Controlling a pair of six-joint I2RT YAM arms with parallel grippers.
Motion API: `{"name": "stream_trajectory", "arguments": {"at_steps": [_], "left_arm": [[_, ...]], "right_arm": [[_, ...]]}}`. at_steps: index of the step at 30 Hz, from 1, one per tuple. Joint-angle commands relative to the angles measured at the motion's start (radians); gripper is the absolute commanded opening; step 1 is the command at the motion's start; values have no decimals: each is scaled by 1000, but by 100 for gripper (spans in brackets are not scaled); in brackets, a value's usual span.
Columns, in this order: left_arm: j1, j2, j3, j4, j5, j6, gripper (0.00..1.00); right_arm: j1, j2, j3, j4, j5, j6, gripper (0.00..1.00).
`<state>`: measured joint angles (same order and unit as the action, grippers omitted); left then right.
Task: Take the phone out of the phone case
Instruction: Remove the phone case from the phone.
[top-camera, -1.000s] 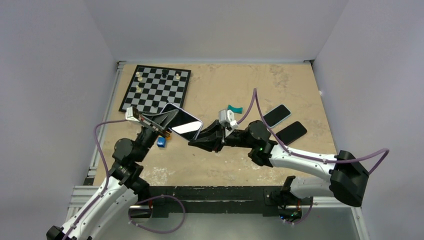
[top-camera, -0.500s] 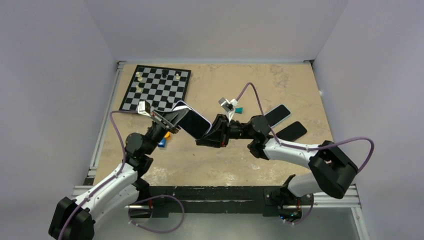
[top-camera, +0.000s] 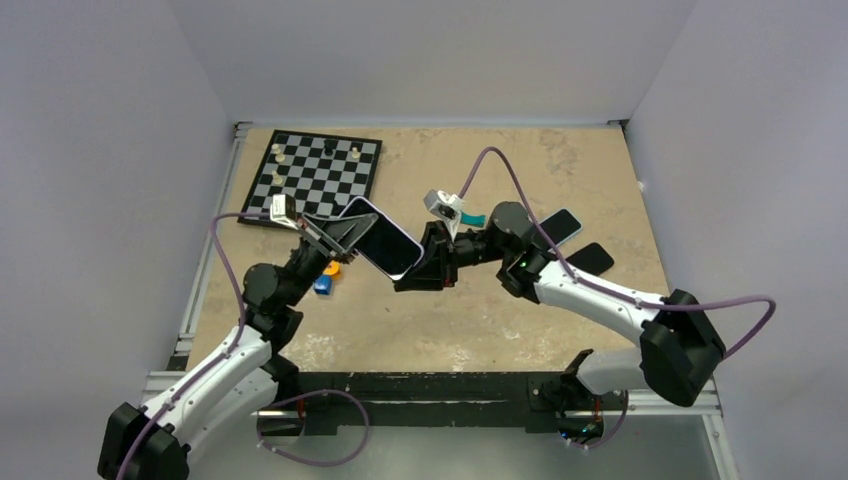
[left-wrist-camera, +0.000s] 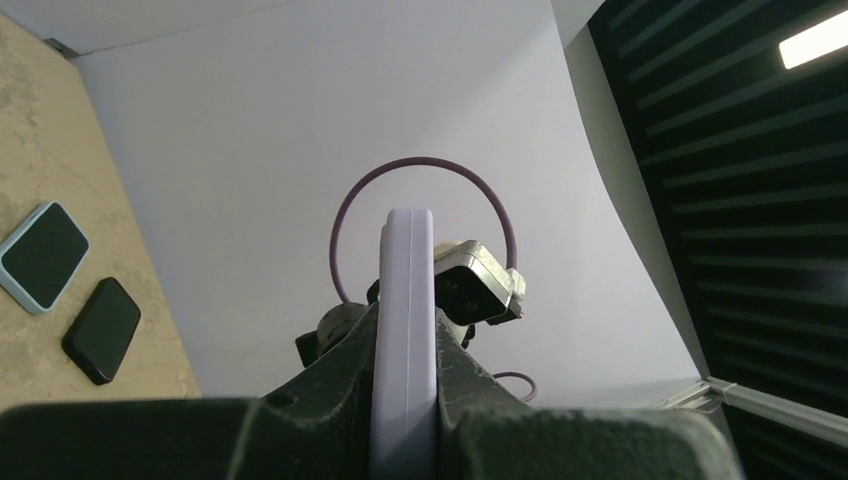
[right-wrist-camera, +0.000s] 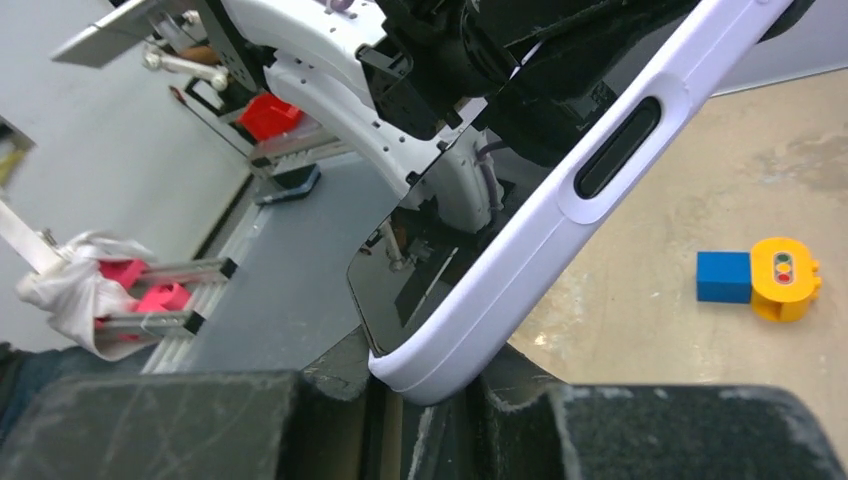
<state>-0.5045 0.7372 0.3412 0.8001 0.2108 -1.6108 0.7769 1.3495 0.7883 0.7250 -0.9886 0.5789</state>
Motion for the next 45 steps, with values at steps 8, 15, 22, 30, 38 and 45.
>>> {"name": "stream_trajectory", "arguments": {"at_steps": [8, 15, 22, 30, 38, 45], "left_arm": [[-47, -139, 168, -178, 196, 241, 0], [-46, -129, 262, -351, 246, 398, 0], [-46, -129, 333, -452, 296, 507, 0], [-46, -118, 363, -461, 328, 509, 0], [-46, -108, 378, -460, 348, 478, 0], [-46, -81, 386, -404, 398, 373, 0]], "right_arm": [[-33, -234, -86, -341, 168, -163, 65], [-35, -389, -28, -525, 153, -205, 76], [-35, -358, 44, -516, 32, -155, 74], [-31, -282, 107, -467, -57, -138, 56], [2, -237, 116, -437, -105, -175, 32], [28, -204, 108, -356, -112, -245, 0]]}}
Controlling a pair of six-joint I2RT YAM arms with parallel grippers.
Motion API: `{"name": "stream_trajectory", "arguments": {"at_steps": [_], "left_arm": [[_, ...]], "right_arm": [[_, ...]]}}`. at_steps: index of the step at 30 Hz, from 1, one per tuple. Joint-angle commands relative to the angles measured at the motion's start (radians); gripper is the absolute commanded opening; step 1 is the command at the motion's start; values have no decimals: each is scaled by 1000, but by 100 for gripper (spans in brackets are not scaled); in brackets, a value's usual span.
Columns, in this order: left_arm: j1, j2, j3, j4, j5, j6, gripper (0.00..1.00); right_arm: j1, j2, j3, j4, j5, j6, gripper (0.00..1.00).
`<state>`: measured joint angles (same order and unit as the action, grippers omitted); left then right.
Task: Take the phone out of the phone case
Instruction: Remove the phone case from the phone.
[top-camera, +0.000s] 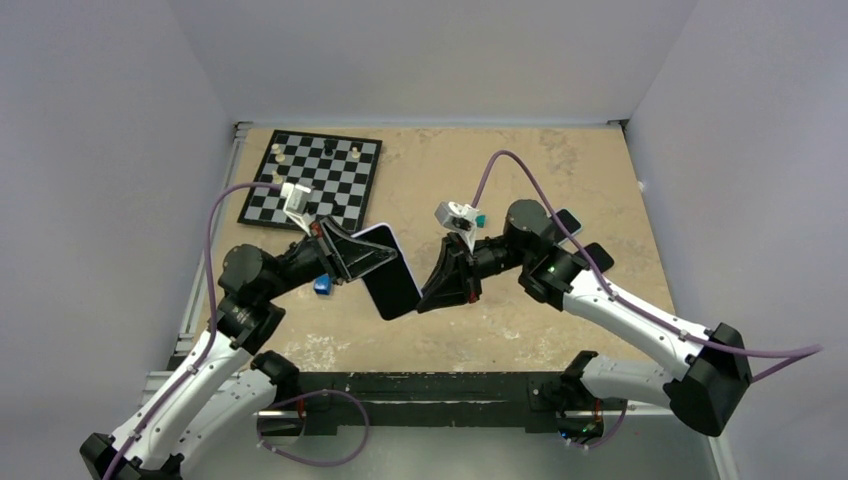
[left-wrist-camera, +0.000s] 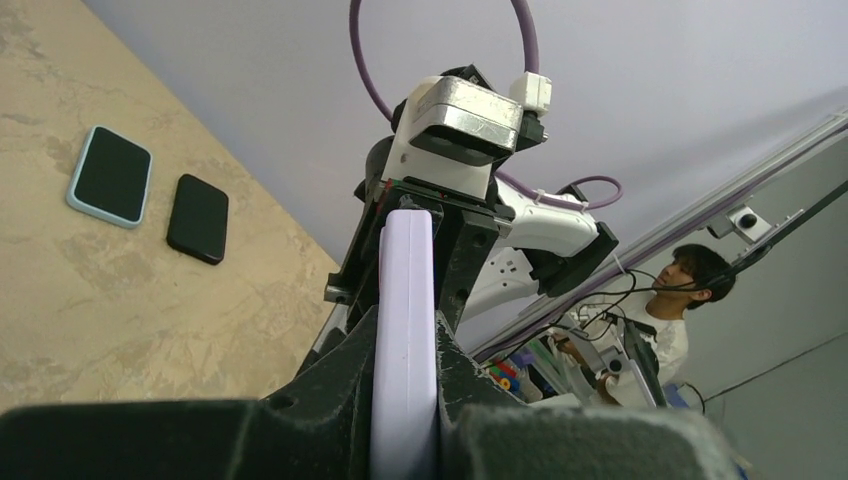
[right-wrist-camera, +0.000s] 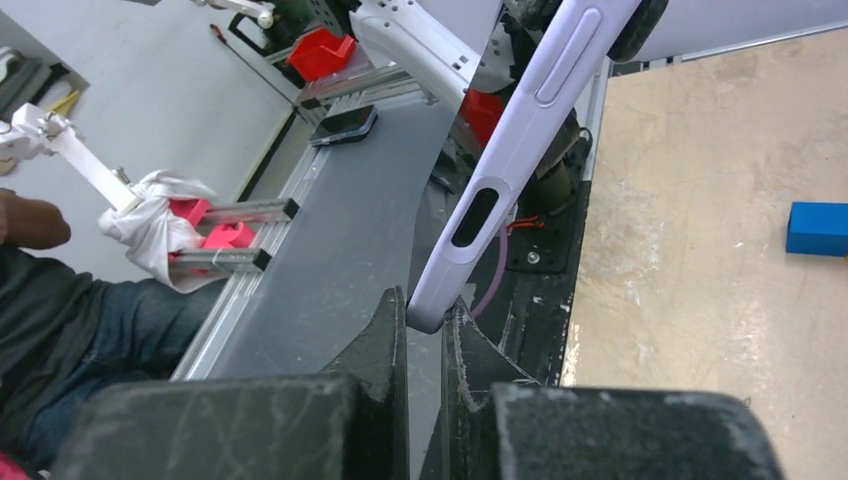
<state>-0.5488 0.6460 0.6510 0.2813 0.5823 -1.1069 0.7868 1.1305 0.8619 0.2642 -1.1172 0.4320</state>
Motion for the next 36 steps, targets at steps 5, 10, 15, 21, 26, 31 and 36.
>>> {"name": "stream_trajectory", "arguments": {"at_steps": [5, 10, 15, 21, 26, 31, 36], "left_arm": [[-2, 65, 73, 189, 133, -301, 0], [-1, 113, 40, 357, 204, -447, 0], [-1, 119, 28, 396, 204, -481, 0], [0, 105, -2, 415, 185, -489, 0], [-1, 93, -47, 463, 121, -473, 0], [-2, 37, -39, 307, 17, -259, 0], [-2, -29, -38, 146, -149, -60, 0]], "right_arm": [[48, -36, -52, 239, 87, -253, 0], [80, -29, -2, 243, 185, -389, 0], [112, 13, 115, 137, 271, -500, 0], [114, 28, 163, 68, 428, -564, 0], [135, -2, 129, 28, 1132, -395, 0], [136, -69, 65, -122, 1171, -234, 0], [121, -80, 65, -364, 934, -79, 36]]}}
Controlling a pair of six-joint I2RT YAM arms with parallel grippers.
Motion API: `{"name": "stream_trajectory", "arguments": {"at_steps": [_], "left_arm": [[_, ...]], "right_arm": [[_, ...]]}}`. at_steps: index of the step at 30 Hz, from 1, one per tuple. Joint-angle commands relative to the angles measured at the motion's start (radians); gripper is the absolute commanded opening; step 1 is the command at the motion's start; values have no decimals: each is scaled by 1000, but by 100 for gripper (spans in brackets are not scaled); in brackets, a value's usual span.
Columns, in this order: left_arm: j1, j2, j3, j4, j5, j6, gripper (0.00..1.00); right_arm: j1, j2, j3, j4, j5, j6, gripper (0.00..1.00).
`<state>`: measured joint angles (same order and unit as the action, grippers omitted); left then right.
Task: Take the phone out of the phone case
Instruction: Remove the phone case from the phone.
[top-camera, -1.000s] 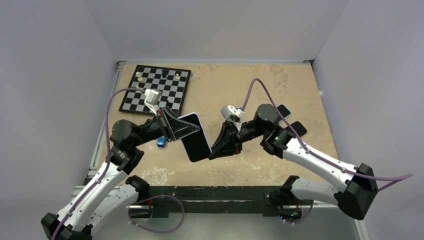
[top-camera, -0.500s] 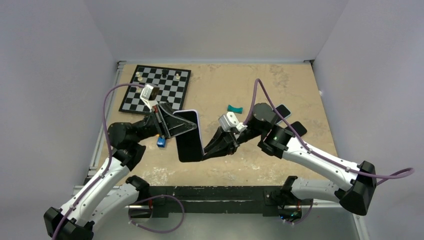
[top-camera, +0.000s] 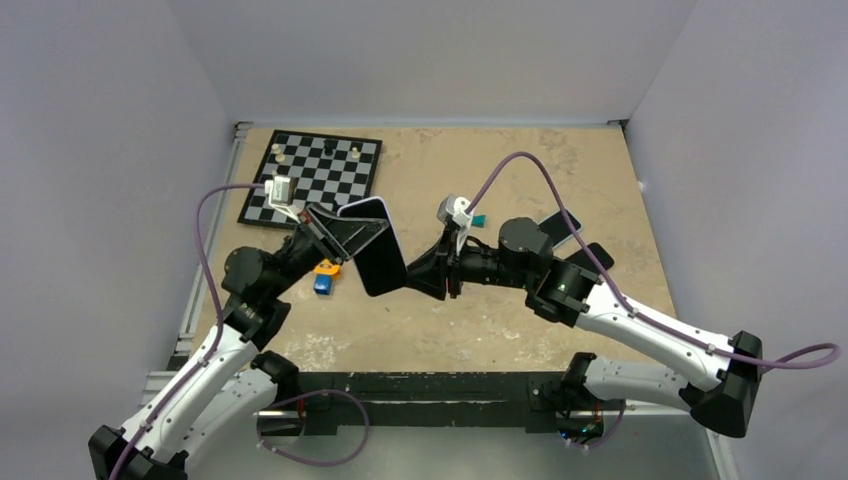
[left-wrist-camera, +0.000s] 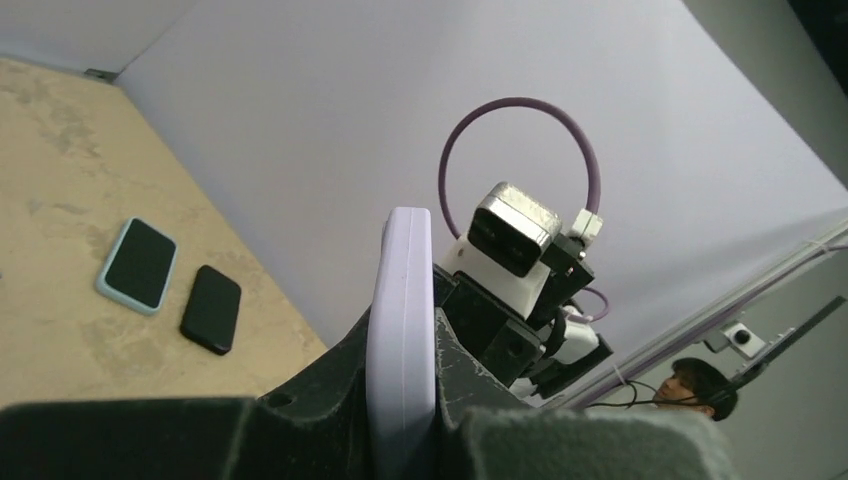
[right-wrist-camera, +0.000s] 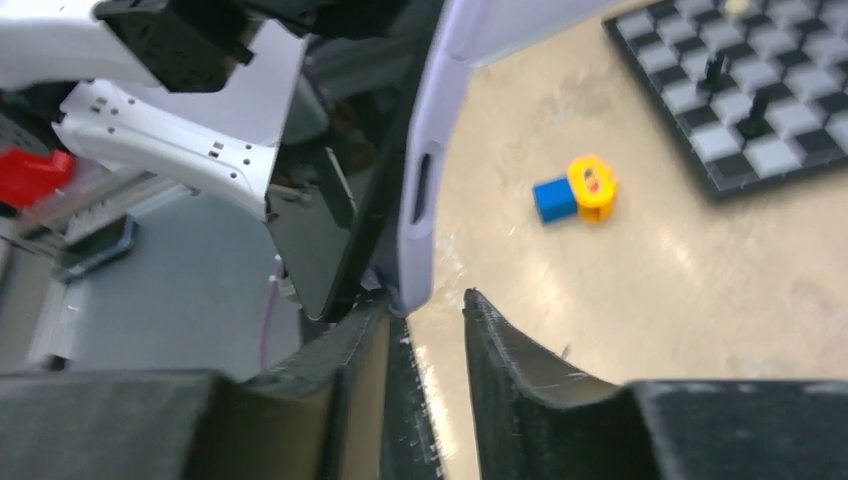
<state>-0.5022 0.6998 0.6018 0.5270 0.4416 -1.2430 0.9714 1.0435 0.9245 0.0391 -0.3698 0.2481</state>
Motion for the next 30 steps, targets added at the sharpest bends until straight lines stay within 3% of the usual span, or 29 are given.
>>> {"name": "stream_trajectory", "arguments": {"at_steps": [1, 4, 7, 11, 13, 19, 25, 30], "left_arm": [[-47, -92, 11, -136, -41, 105, 0], [-47, -115, -8, -152, -124, 160, 0], [-47, -121, -26, -151, -178, 165, 0], [-47, -90, -32, -112, -178, 134, 0], [-46, -77, -41, -82, -180, 111, 0], [-47, -60, -65, -23, -189, 71, 0], [-46, -66, -83, 9, -200, 49, 0], [-47, -55, -102, 66, -211, 23, 0]], "right_arm": [[-73, -5, -5, -168, 148, 137, 42], [-109, -72, -30, -223, 41, 227, 55], [-133, -145, -54, -192, -41, 315, 58], [-142, -154, -109, 57, -224, 541, 40], [-142, -120, -119, 149, -274, 618, 36], [-142, -80, -159, 295, -272, 743, 35], [-142, -62, -177, 286, -227, 746, 45], [-142, -33, -188, 337, -222, 777, 47]]}}
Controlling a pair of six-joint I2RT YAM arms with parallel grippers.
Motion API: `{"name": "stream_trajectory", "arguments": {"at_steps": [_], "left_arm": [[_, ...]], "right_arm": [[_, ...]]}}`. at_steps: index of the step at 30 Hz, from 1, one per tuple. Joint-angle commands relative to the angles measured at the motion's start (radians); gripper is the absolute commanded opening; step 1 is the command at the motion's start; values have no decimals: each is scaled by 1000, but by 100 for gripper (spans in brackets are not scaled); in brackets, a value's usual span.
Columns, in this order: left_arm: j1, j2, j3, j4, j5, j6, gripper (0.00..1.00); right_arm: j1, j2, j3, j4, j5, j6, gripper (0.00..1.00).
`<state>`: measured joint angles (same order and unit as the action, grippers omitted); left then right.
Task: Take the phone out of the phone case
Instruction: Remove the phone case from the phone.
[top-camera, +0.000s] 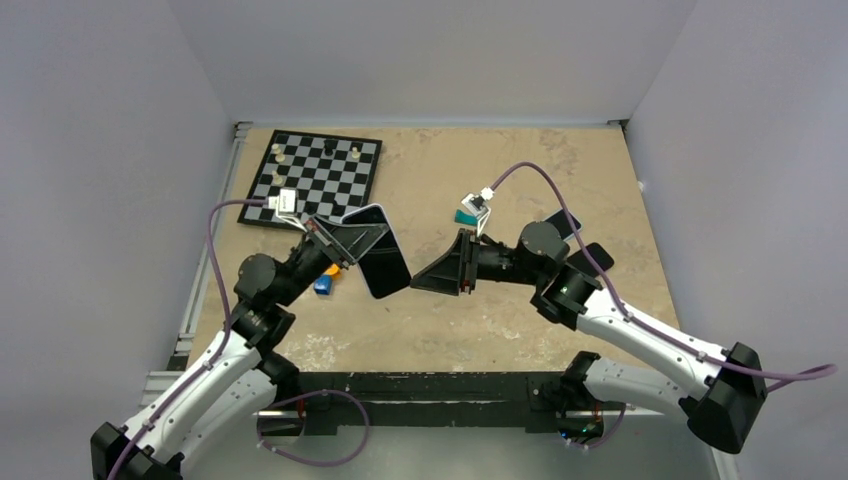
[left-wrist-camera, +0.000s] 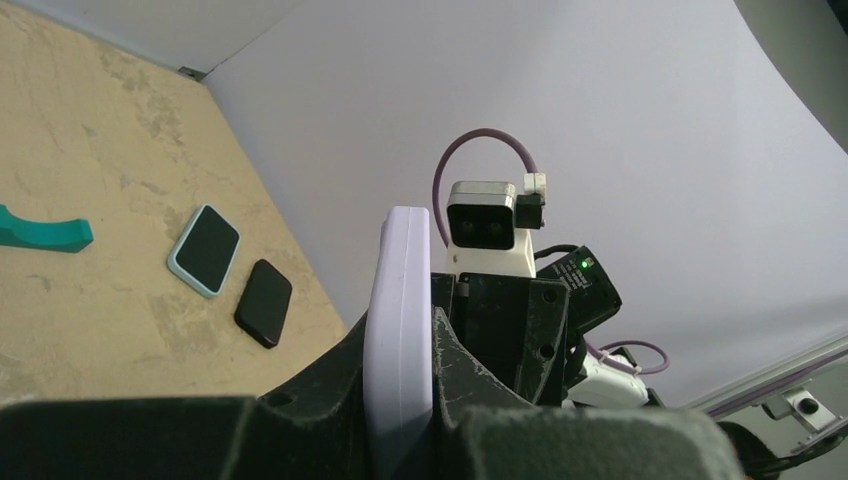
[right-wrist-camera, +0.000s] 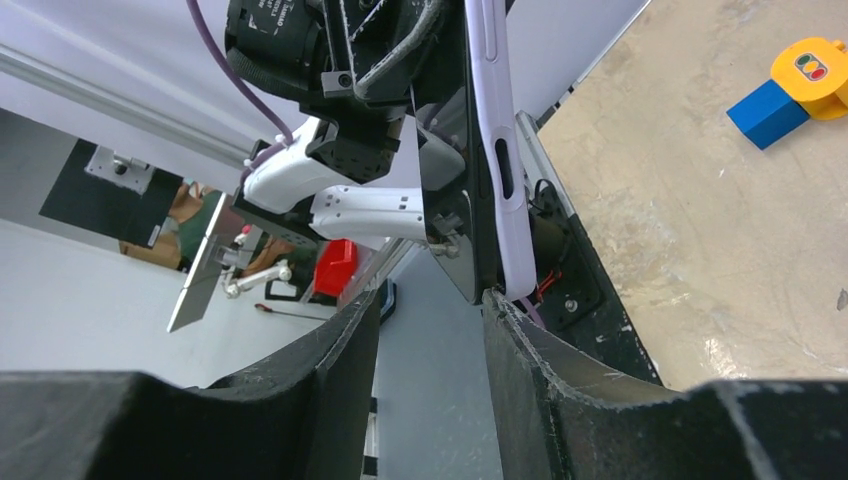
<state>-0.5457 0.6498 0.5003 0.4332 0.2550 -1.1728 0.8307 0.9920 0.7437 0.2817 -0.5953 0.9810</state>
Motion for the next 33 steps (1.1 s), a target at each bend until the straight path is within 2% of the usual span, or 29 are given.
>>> {"name": "stream_trajectory", "arguments": {"at_steps": [1, 13, 18, 25, 26, 29, 31, 32, 33], "left_arm": [[-3, -1, 0, 166, -23, -52, 0], [-3, 39, -13, 243, -8, -99, 0], [-3, 59, -22, 270, 5, -128, 0], [-4, 71, -44, 283, 63, -137, 0], [-4, 73, -43, 277, 84, -135, 0], [-5, 80, -39, 271, 140, -112, 0], [-3, 73, -35, 244, 169, -89, 0], [-4, 63, -35, 219, 178, -76, 5], [-4, 51, -34, 193, 185, -56, 18]], "right_arm": [[-1, 23, -7, 102, 6, 49, 47], [-1, 92, 0, 198, -17, 91, 45], [-1, 141, 26, 233, -34, 91, 42], [0, 239, 98, 294, -43, 79, 30], [-1, 256, 111, 300, -46, 78, 25], [-1, 310, 141, 339, -66, 98, 18], [-1, 326, 146, 373, -78, 116, 7], [-2, 328, 147, 380, -86, 122, 0], [-5, 329, 144, 383, -88, 126, 0]]}}
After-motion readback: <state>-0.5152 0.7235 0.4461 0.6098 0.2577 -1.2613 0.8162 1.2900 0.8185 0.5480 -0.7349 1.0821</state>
